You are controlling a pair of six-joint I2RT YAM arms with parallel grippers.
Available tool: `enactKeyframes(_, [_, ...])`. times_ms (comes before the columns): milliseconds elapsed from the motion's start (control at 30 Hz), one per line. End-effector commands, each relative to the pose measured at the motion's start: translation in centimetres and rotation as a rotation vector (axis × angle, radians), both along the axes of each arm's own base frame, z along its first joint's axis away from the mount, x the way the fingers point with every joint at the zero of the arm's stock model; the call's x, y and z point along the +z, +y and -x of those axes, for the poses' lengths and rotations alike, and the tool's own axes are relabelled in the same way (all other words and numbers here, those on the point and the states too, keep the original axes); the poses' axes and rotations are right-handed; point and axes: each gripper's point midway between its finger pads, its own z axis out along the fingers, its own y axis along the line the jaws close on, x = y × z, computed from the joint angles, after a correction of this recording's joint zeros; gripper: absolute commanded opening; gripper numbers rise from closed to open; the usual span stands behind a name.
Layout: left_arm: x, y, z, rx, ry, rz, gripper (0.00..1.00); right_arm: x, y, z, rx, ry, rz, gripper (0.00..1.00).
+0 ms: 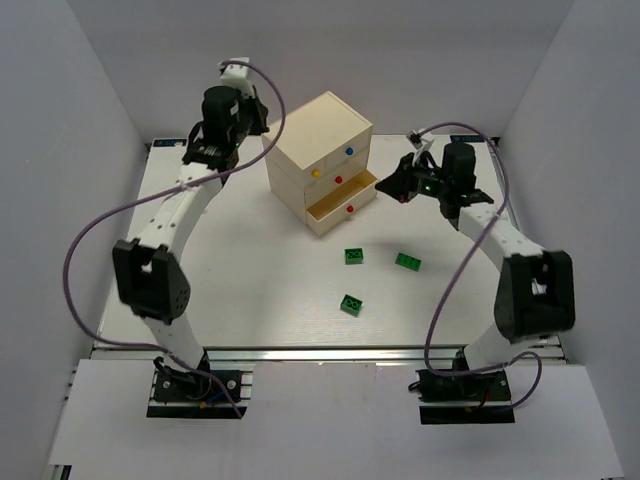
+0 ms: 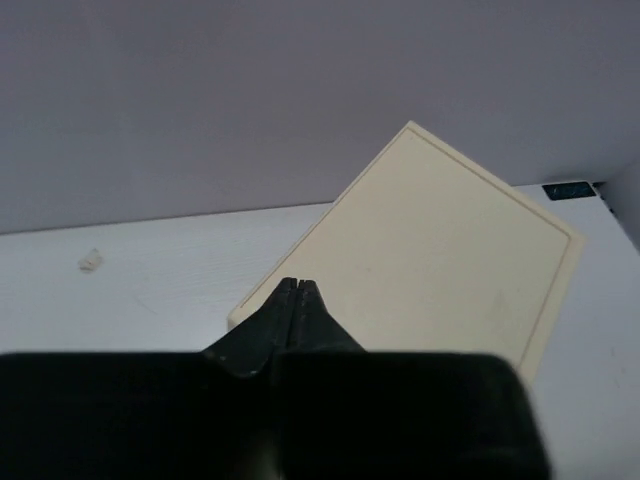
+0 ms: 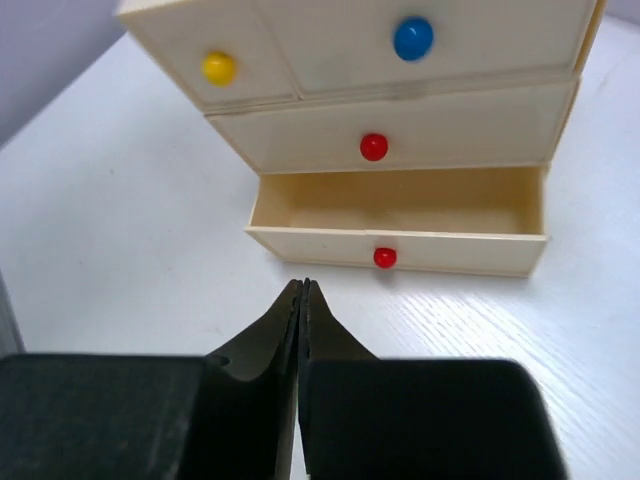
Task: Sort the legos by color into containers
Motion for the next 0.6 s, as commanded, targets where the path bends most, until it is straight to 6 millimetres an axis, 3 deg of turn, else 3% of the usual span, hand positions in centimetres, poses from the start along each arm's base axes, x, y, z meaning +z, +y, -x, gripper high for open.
enactKeyframes(0, [5.0,1.5,6.3,0.009,-0.065,0.101,0.00,-0.4,-2.6,3.0,-0.004,-0.046,0.164,0.00])
enactKeyframes(33, [4.5,0.5,8.1,-0.042,-0.039,0.130,0.00,-1.0,-2.9,3.9,0.007,-0.042,0.183,0.01])
enactKeyframes(67, [1.4,0.3,9.7,-0.069,0.036,0.131,0.00,-0.5,-3.1,4.9,0.010,-0.048,0.192,0.16])
enactKeyframes(100, [2.7,-0.4,12.5,-0.131,0.022,0.161,0.00,-0.7,-3.5,5.3,0.011,-0.049,0.202,0.58])
enactKeyframes(167, [1.2,-2.3,16.3,-0.270,0.118,0.236,0.00,-0.9,-4.0,6.8,0.017,-0.080,0.231,0.71])
enactKeyframes(200, [-0.4,-2.8,19.3,-0.321,0.202,0.251,0.05,-0.8,-4.4,7.1,0.012,-0.093,0.240,0.82])
enactKeyframes(300, [-3.7,-4.6,25.0,-0.447,0.371,0.277,0.27,-0.5,-5.7,8.0,-0.042,-0.144,0.252,0.89])
enactKeyframes(333, [-5.2,-4.3,26.9,-0.449,0.407,0.281,0.45,0.0,-6.6,7.5,-0.084,-0.167,0.246,0.89])
enactKeyframes(367, [-6.3,-4.1,27.8,-0.438,0.437,0.275,0.51,-0.1,-7.1,7.8,-0.108,-0.164,0.241,0.89])
enactKeyframes(433, [-9.9,-4.3,29.9,-0.440,0.544,0.268,0.61,0.2,-7.7,7.6,-0.139,-0.165,0.229,0.89])
enactKeyframes(567, [-14.1,-5.8,33.1,-0.471,0.667,0.261,0.66,0.3,-9.3,7.2,-0.182,-0.126,0.197,0.89])
